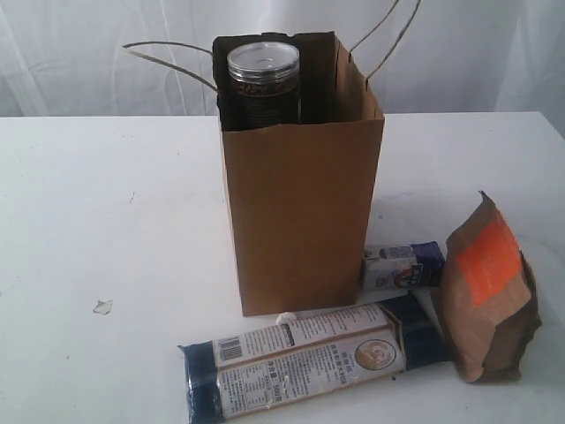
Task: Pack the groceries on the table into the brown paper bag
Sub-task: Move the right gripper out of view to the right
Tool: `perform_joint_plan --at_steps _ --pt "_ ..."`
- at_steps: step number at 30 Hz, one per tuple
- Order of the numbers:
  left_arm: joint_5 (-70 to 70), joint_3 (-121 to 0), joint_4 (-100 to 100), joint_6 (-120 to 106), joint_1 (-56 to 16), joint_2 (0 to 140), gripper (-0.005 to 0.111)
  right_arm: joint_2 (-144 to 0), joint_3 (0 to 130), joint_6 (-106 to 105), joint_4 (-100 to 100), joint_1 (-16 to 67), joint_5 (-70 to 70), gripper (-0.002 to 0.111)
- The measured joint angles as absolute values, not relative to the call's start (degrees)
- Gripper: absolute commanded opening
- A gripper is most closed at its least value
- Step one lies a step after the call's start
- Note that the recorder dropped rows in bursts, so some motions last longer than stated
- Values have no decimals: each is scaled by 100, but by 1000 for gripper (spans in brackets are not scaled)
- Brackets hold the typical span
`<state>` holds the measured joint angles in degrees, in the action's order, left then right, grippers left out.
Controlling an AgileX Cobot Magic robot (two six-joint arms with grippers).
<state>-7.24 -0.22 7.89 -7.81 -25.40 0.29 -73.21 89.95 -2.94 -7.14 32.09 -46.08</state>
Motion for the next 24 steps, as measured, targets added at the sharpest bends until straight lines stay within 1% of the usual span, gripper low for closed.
perform_joint_plan --at_steps 7,14,24 --pt "-724 -22 789 -781 -2540 29 0 -6602 8699 -33 -1199 3209 -4702 81" --pt "-724 -22 789 -781 -2540 29 0 -5886 8674 201 -1448 3209 -5164 81" --pt "-724 -22 789 -781 -2540 29 0 -5209 8674 564 -2153 3209 -6373 81"
